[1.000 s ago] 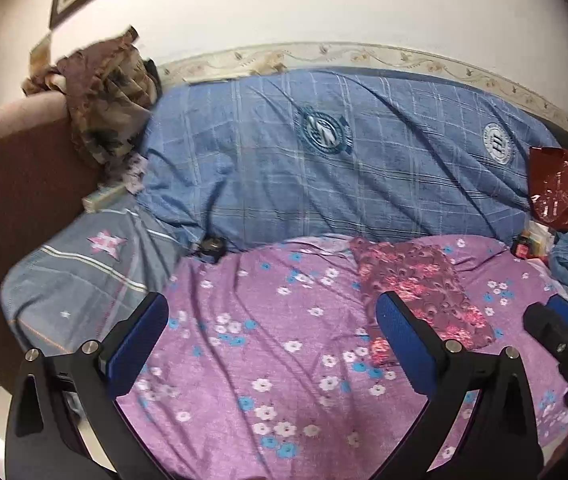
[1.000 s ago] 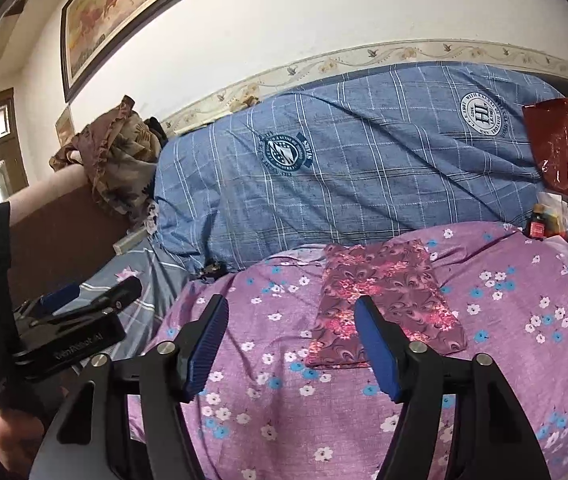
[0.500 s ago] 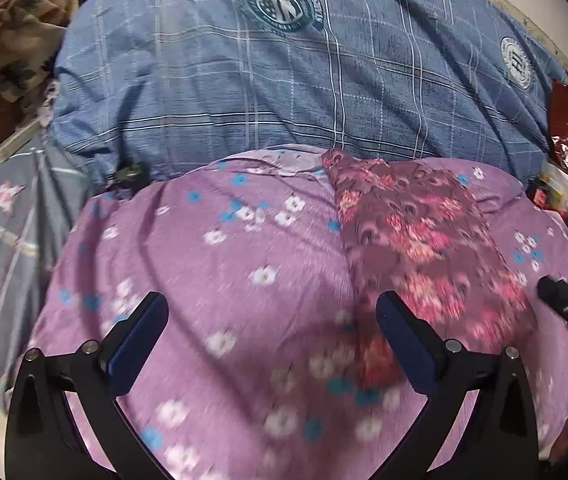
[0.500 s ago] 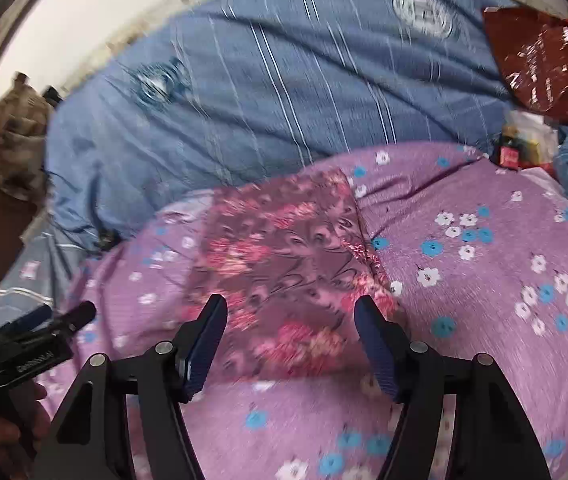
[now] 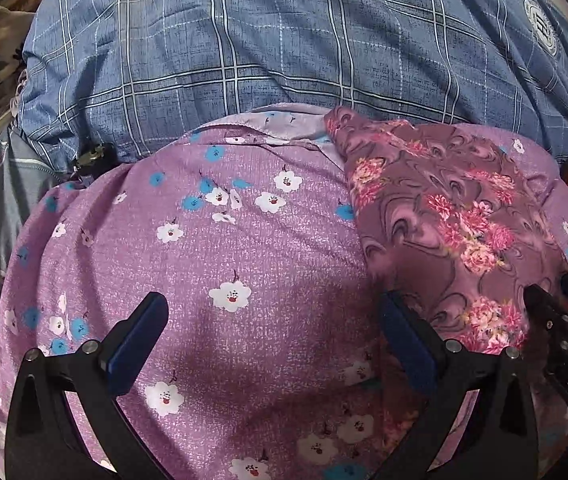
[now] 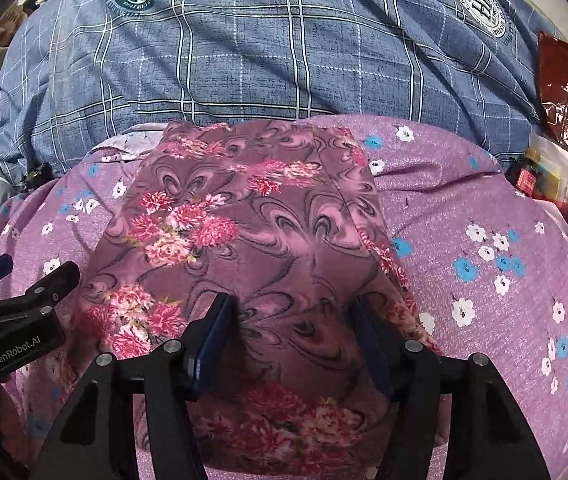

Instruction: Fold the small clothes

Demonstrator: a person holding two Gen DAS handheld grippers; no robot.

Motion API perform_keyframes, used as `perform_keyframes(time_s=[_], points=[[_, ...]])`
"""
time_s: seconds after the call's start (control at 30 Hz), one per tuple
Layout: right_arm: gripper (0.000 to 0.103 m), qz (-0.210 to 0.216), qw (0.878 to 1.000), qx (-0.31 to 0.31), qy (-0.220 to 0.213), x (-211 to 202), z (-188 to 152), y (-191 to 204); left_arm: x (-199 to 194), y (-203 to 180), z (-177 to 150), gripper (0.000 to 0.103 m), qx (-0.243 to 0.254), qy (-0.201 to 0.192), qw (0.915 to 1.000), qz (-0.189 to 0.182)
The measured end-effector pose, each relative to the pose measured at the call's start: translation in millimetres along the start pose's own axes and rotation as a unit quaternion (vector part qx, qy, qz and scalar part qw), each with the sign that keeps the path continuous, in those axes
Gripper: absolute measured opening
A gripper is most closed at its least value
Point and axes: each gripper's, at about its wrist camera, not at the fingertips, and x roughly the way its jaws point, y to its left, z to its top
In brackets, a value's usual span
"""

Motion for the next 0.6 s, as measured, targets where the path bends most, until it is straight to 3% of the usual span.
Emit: perform_keyframes(time_s=[0.6], points=[[0.063, -0.014, 1.000, -0.019, -0.007, 0.9, -2.6, 5.4, -0.9, -7.7, 5.2, 0.103, 0.008, -0.006, 0.9999, -0.013]])
